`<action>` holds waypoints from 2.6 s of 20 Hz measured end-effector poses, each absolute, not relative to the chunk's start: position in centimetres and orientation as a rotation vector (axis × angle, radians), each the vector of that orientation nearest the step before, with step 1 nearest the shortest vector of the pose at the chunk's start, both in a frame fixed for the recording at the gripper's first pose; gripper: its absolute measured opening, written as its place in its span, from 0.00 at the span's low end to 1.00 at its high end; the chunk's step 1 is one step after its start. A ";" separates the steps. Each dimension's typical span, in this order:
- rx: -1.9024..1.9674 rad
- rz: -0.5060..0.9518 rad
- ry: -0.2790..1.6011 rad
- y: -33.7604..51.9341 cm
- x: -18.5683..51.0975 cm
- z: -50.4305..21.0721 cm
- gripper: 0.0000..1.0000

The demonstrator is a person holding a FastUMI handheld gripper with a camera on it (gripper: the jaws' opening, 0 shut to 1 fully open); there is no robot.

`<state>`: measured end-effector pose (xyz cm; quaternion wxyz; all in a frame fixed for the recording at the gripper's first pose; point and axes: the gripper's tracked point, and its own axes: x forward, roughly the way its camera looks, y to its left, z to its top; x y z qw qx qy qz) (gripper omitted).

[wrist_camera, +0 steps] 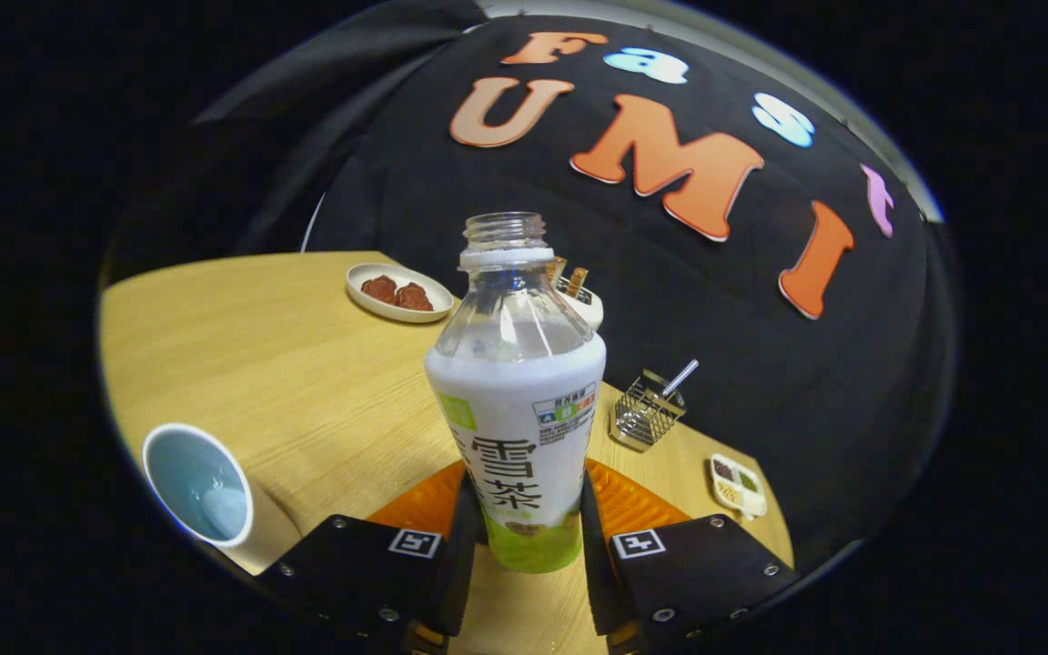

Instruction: Take the bottle from table, then pour the juice into the cup, finally place the bottle on the coaster

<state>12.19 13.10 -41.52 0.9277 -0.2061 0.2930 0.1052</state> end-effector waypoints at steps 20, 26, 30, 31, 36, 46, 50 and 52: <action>-0.060 0.179 0.659 14.9 15.6 -45.2 0.54; -0.034 0.168 0.686 14.6 14.9 -45.3 0.65; -0.023 0.198 0.727 14.8 13.8 -45.4 0.76; -0.028 0.201 0.717 14.8 13.6 -44.7 0.82; -0.069 0.179 0.598 13.4 13.3 -38.7 0.97; -0.132 0.147 0.312 10.4 8.4 -19.0 0.97; -0.097 0.124 0.224 8.2 5.2 -11.7 0.98; -0.078 0.106 0.195 6.7 3.4 -9.1 0.98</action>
